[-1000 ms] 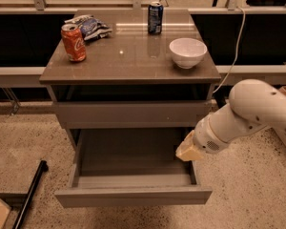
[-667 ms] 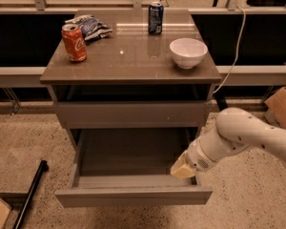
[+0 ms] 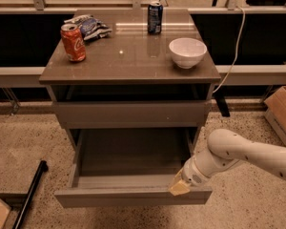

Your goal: Close middle drawer

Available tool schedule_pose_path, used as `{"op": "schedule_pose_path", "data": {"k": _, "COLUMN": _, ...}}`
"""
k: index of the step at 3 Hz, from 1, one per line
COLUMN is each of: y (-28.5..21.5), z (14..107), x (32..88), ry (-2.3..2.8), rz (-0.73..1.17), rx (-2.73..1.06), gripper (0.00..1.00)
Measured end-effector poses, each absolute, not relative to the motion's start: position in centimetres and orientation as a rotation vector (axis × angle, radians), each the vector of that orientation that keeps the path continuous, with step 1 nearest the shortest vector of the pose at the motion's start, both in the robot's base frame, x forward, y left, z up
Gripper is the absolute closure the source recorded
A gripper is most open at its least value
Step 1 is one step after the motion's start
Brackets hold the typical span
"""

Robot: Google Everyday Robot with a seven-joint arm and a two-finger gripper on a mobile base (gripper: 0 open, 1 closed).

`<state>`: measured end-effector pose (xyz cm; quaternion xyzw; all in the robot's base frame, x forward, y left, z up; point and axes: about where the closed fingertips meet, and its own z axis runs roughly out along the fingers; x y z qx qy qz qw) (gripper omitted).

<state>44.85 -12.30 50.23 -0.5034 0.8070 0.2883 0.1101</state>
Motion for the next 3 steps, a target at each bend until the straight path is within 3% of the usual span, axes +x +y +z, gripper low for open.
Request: {"op": "schedule_pose_path", "data": {"k": 3, "y": -12.6, "z": 42.5, "x": 44.2, "ry": 2.486, "rz": 1.004, "rx": -1.366, "gripper": 1.0}}
